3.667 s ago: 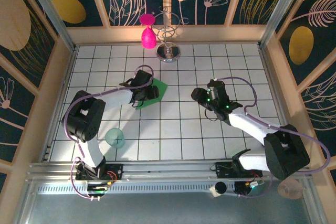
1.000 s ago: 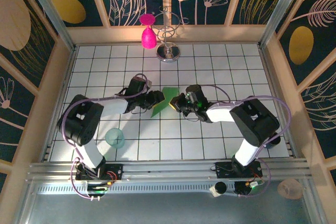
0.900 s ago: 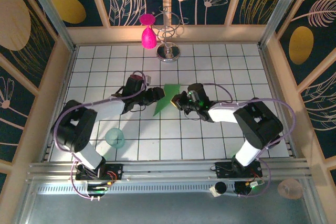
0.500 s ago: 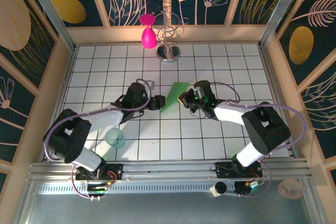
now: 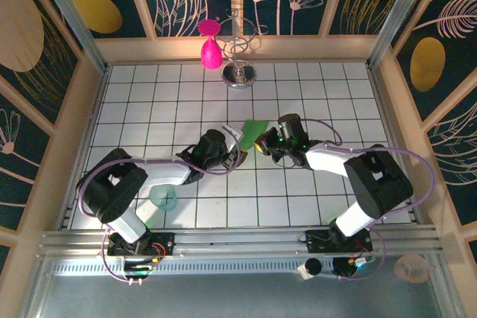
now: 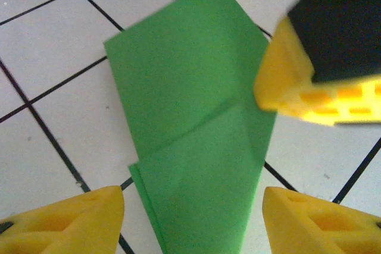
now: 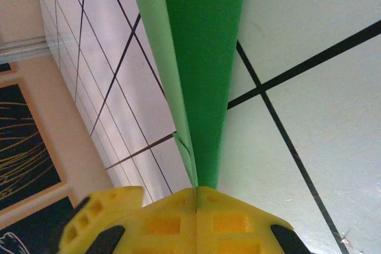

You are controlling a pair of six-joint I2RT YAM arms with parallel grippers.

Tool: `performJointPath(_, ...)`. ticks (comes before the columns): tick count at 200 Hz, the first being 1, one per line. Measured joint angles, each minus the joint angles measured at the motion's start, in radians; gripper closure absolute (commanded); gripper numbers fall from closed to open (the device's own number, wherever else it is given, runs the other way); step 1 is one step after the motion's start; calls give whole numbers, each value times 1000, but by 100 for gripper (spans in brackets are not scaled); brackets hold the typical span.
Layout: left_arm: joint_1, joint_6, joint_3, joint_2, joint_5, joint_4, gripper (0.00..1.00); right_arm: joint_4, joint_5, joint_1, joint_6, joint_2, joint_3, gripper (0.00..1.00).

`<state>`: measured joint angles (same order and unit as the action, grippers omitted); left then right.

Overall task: Fold a paper plane with a square sheet of paper (pick it up from the middle)
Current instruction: Fold the wing for the fifth time at the center of the table.

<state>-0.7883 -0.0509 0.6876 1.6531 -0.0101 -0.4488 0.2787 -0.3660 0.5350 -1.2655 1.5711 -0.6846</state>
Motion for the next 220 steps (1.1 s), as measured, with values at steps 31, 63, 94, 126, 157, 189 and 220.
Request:
performJointPath(31, -16, 83, 0, 30, -3, -27, 44, 0, -11, -18, -7, 0, 0, 100)
performJointPath(63, -16, 137, 0, 45, 0, -74, 48, 0, -34, -19, -22, 0, 0, 100)
performJointPath(94, -16, 171, 0, 82, 1, -102, 53, 1, -52, -23, -29, 0, 0, 100)
performJointPath(126, -16, 192, -2, 102, 6, -133, 59, 1, -64, -28, -37, 0, 0, 100)
performJointPath(157, -16, 206, -4, 119, 11, -153, 66, 1, -79, -30, -50, 0, 0, 100)
performJointPath(189, -16, 208, -4, 132, 27, -161, 76, 2, -89, -30, -50, 0, 0, 99)
performJointPath(220, -16, 208, -4, 143, 27, -176, 83, 1, -93, -31, -50, 1, 0, 85)
